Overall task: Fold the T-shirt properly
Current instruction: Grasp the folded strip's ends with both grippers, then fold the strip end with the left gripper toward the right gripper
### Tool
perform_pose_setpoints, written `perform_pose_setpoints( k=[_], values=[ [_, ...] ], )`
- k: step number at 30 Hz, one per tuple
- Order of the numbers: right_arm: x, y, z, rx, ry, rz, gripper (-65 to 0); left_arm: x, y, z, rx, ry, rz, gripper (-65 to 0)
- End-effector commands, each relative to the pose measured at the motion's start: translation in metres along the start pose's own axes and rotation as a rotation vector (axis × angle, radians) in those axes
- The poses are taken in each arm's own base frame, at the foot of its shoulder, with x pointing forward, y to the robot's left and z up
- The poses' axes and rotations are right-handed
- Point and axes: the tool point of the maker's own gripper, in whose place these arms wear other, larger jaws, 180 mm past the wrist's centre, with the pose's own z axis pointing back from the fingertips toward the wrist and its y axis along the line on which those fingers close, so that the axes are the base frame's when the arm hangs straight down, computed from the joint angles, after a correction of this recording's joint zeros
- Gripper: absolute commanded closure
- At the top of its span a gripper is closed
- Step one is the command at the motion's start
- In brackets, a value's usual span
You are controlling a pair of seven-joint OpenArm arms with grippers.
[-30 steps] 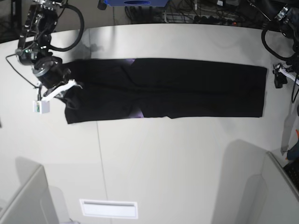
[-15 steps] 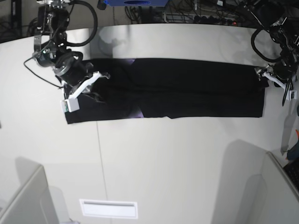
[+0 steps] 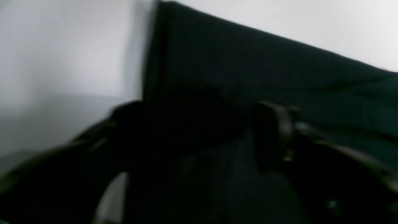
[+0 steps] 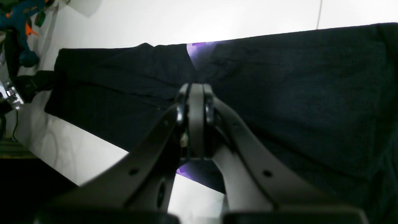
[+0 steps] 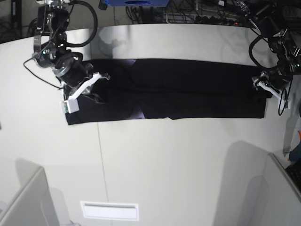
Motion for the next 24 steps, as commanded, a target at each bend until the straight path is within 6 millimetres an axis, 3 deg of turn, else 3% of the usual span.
perform_pose_setpoints(
  k=[1, 6, 9, 15, 18, 24],
  values=[
    [0.012, 0.003, 0.003, 0.012, -0.044, 0.015, 0.0, -0.008, 0.007, 0.003, 0.024, 0.051, -0.013, -34.7],
    [0.013, 0.002, 0.004, 0.009, -0.045, 0.014, 0.0, -0.008, 0.019, 0.008, 0.075, 0.083, -0.051, 0.0],
    [0.013, 0.002, 0.004, 0.009, -0.045, 0.014, 0.0, -0.005, 0.027, 0.012, 0.118, 0.084, -0.077, 0.0],
    [0.009, 0.002, 0.004, 0.007, -0.038, 0.01, 0.0, 0.031, 0.029, 0.036, 0.171, -0.038, -0.207, 0.0],
    [0.007, 0.0, 0.004, 0.005, -0.033, 0.006, 0.0, 0.043, 0.006, 0.055, 0.185, -0.077, -0.334, 0.0],
    [0.006, -0.001, 0.003, 0.003, -0.029, 0.002, 0.0, 0.022, -0.065, 0.059, 0.134, -0.045, -0.469, 0.0]
  ],
)
